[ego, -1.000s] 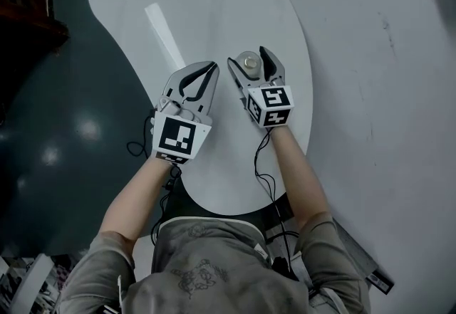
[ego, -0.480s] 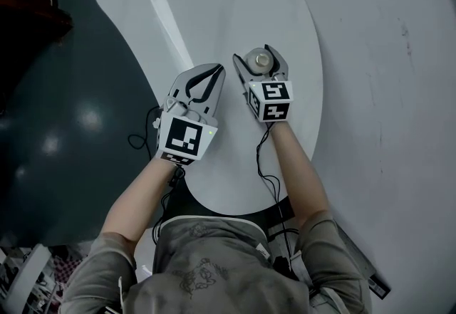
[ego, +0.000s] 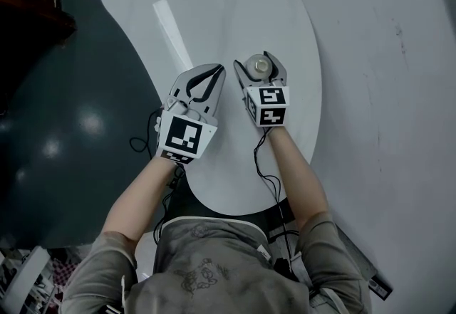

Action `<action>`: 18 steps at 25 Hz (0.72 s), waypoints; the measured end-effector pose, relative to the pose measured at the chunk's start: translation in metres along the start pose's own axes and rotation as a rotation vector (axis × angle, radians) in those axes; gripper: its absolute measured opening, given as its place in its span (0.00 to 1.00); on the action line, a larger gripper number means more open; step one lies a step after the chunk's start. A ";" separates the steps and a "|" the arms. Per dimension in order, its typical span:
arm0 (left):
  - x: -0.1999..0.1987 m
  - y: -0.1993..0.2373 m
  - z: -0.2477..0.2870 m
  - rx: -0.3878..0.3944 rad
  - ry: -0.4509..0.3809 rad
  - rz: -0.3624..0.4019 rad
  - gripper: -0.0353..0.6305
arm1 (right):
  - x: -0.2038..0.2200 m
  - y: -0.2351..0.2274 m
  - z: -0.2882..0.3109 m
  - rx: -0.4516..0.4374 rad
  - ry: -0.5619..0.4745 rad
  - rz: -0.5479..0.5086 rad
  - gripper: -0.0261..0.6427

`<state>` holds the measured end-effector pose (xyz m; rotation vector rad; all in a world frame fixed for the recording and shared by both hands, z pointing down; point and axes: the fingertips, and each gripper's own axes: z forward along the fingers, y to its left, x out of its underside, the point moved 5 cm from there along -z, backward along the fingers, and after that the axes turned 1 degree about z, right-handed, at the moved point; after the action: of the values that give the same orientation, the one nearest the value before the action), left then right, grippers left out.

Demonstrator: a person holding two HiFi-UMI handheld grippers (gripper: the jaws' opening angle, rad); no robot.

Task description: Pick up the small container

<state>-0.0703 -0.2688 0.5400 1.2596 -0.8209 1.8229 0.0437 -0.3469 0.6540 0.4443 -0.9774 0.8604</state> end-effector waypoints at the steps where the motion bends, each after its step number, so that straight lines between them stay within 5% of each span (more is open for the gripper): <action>1: -0.001 0.001 -0.001 0.000 0.002 0.001 0.08 | -0.003 0.003 -0.004 -0.002 -0.003 -0.003 0.54; 18: -0.094 0.013 -0.055 -0.021 -0.083 0.089 0.08 | -0.141 0.036 -0.122 -0.022 -0.139 -0.060 0.54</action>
<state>-0.0857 -0.2506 0.4327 1.3112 -0.9526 1.8370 0.0405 -0.3031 0.4690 0.5174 -1.0945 0.7716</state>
